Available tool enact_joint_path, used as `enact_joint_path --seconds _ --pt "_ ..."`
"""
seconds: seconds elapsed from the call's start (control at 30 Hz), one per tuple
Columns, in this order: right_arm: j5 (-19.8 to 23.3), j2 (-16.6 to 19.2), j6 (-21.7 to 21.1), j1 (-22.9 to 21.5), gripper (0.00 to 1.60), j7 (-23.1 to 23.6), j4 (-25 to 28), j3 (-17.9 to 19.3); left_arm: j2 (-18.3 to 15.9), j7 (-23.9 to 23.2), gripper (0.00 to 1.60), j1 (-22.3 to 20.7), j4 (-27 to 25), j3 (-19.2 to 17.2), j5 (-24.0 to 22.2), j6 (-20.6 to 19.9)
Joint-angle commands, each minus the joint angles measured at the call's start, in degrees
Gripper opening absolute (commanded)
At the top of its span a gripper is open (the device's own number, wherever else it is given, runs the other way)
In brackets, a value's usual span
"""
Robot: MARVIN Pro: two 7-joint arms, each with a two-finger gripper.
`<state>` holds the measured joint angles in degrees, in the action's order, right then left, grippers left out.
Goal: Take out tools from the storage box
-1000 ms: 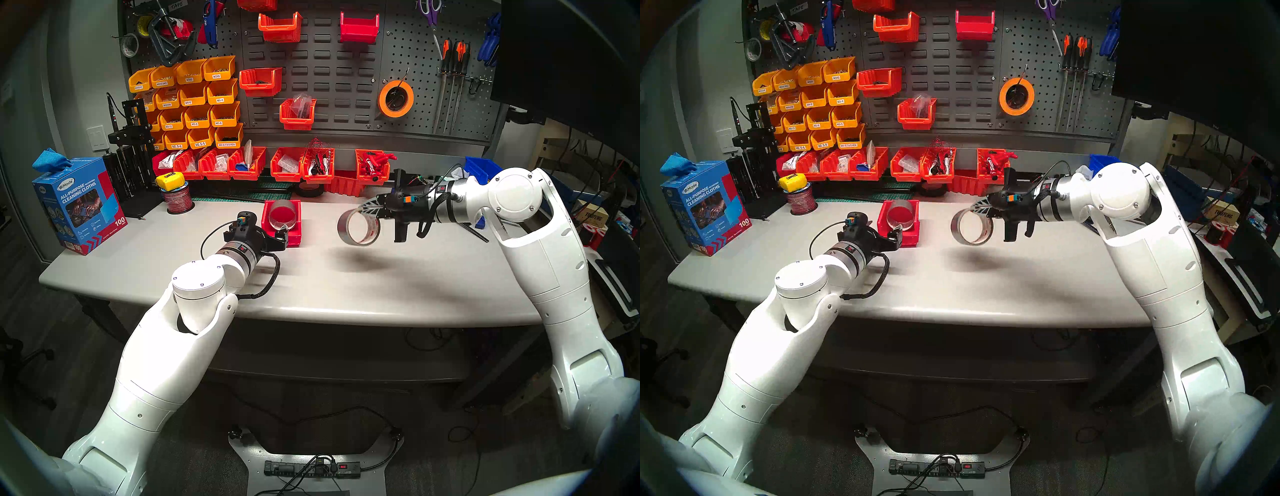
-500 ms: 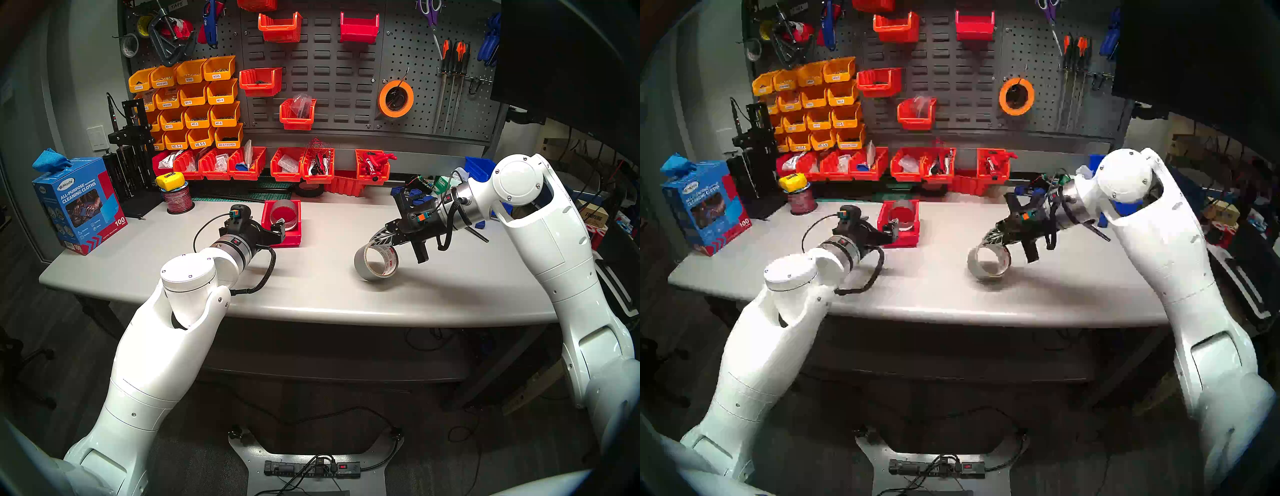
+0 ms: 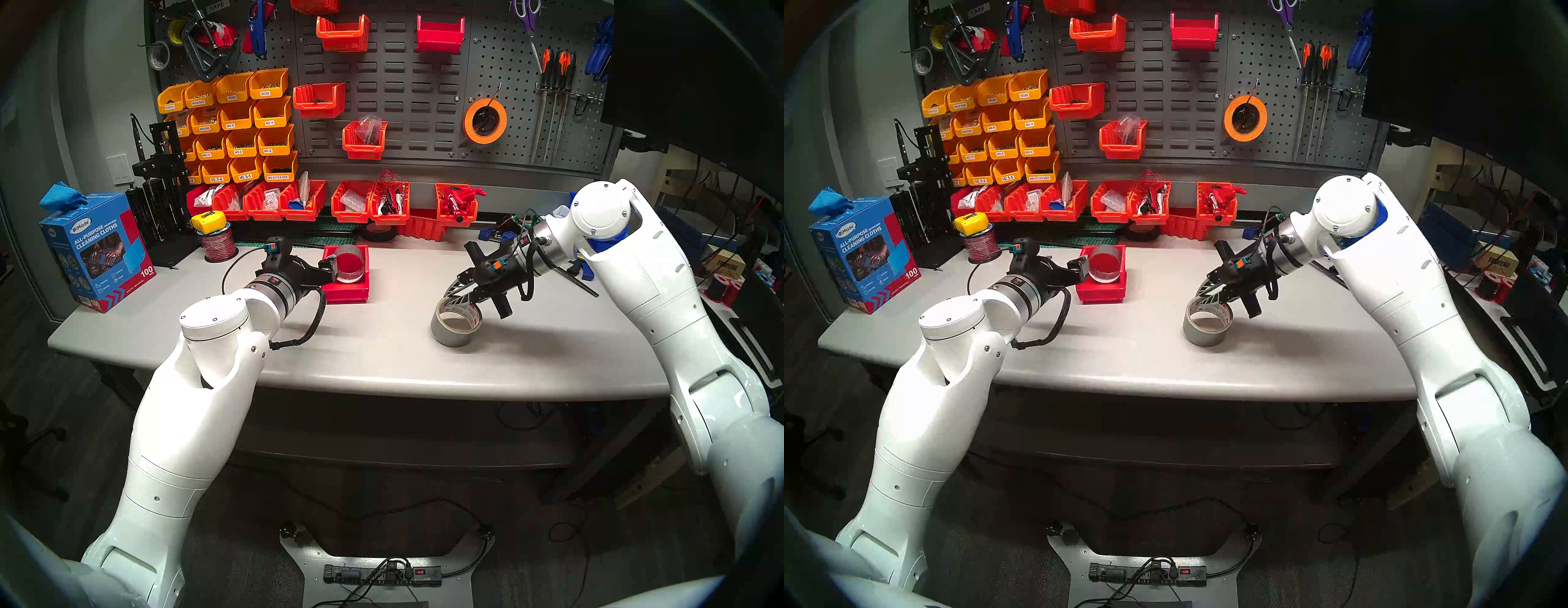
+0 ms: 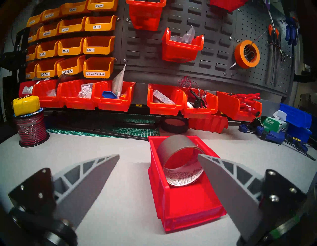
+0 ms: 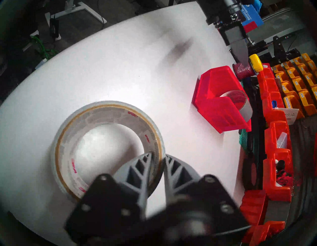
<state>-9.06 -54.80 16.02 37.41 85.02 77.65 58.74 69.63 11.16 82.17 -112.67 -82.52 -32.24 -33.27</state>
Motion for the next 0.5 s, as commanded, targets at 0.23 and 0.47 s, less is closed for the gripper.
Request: enact_joint_path --seconds 0.23,0.47 --pt "4.86 0.8 1.51 -10.85 1.6 -0.02 -6.21 -11.77 -0.04 -0.97 1.6 -1.46 -0.74 -2.35 -1.94 -1.03" --pt "6.02 0.92 2.09 -15.95 1.6 -0.02 -8.32 -14.91 0.17 -1.46 1.6 -1.65 -0.36 -2.63 -2.34 -1.15"
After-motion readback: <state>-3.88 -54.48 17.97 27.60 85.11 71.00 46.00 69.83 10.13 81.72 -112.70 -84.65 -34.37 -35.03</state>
